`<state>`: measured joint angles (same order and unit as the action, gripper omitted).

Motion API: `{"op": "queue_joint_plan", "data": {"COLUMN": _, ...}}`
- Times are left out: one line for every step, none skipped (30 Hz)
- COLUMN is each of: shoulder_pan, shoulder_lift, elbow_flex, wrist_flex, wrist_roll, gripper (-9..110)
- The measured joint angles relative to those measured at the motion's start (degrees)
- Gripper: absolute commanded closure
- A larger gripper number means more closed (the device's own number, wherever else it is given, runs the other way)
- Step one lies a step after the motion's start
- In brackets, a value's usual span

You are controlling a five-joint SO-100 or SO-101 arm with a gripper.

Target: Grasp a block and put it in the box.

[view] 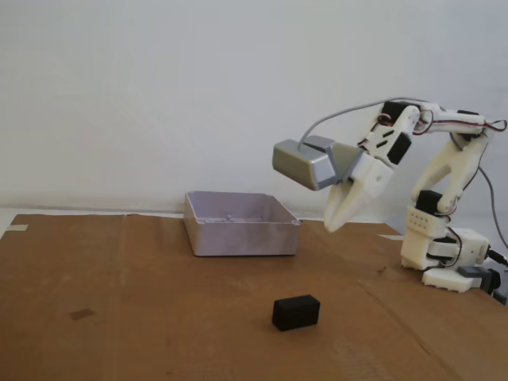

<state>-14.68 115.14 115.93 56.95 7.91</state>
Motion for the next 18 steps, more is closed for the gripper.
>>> {"op": "queue_joint_plan", "data": {"shoulder_pan": -0.18, "shoulder_lift": -1.14, "elbow_flex": -0.97, "wrist_flex": 0.00, "wrist_roll": 0.00, "gripper": 101}}
{"op": "queue_joint_plan", "data": {"shoulder_pan": -0.35, "shoulder_lift": -2.29, "elbow_flex": -1.85, "wrist_flex": 0.00, "wrist_roll": 0.00, "gripper": 101}}
{"op": "queue_joint_plan", "data": {"shoulder_pan": -0.62, "shoulder_lift": -3.34, "elbow_flex": -2.81, "wrist_flex": 0.00, "wrist_roll": 0.00, "gripper": 101}}
{"op": "queue_joint_plan", "data": {"shoulder_pan": -0.79, "shoulder_lift": -4.31, "elbow_flex": -3.69, "wrist_flex": 0.00, "wrist_roll": 0.00, "gripper": 101}}
{"op": "queue_joint_plan", "data": {"shoulder_pan": -0.97, "shoulder_lift": -5.19, "elbow_flex": -4.39, "wrist_flex": 0.00, "wrist_roll": 0.00, "gripper": 101}}
{"op": "queue_joint_plan", "data": {"shoulder_pan": -1.05, "shoulder_lift": -6.15, "elbow_flex": -5.27, "wrist_flex": 0.00, "wrist_roll": 0.00, "gripper": 101}}
{"op": "queue_joint_plan", "data": {"shoulder_pan": -1.14, "shoulder_lift": -6.94, "elbow_flex": -5.98, "wrist_flex": 0.00, "wrist_roll": 0.00, "gripper": 101}}
{"op": "queue_joint_plan", "data": {"shoulder_pan": -1.14, "shoulder_lift": -7.91, "elbow_flex": -6.59, "wrist_flex": 0.00, "wrist_roll": 0.00, "gripper": 101}}
{"op": "queue_joint_plan", "data": {"shoulder_pan": -1.14, "shoulder_lift": -8.79, "elbow_flex": -7.29, "wrist_flex": 0.00, "wrist_roll": 0.00, "gripper": 101}}
{"op": "queue_joint_plan", "data": {"shoulder_pan": -1.14, "shoulder_lift": -9.58, "elbow_flex": -7.82, "wrist_flex": 0.00, "wrist_roll": 0.00, "gripper": 101}}
{"op": "queue_joint_plan", "data": {"shoulder_pan": -1.14, "shoulder_lift": -10.28, "elbow_flex": -8.35, "wrist_flex": 0.00, "wrist_roll": 0.00, "gripper": 101}}
{"op": "queue_joint_plan", "data": {"shoulder_pan": -1.14, "shoulder_lift": -11.07, "elbow_flex": -8.96, "wrist_flex": 0.00, "wrist_roll": 0.00, "gripper": 101}}
{"op": "queue_joint_plan", "data": {"shoulder_pan": -1.14, "shoulder_lift": -11.87, "elbow_flex": -9.67, "wrist_flex": 0.00, "wrist_roll": 0.00, "gripper": 101}}
{"op": "queue_joint_plan", "data": {"shoulder_pan": -1.14, "shoulder_lift": -12.57, "elbow_flex": -10.28, "wrist_flex": 0.00, "wrist_roll": 0.00, "gripper": 101}}
{"op": "queue_joint_plan", "data": {"shoulder_pan": -1.32, "shoulder_lift": -13.36, "elbow_flex": -10.99, "wrist_flex": 0.00, "wrist_roll": 0.09, "gripper": 101}}
{"op": "queue_joint_plan", "data": {"shoulder_pan": -1.49, "shoulder_lift": -14.15, "elbow_flex": -11.78, "wrist_flex": 0.00, "wrist_roll": 0.09, "gripper": 101}}
{"op": "queue_joint_plan", "data": {"shoulder_pan": -1.85, "shoulder_lift": -14.85, "elbow_flex": -12.39, "wrist_flex": 0.00, "wrist_roll": 0.09, "gripper": 101}}
{"op": "queue_joint_plan", "data": {"shoulder_pan": -2.11, "shoulder_lift": -15.64, "elbow_flex": -13.10, "wrist_flex": 0.00, "wrist_roll": 0.09, "gripper": 101}}
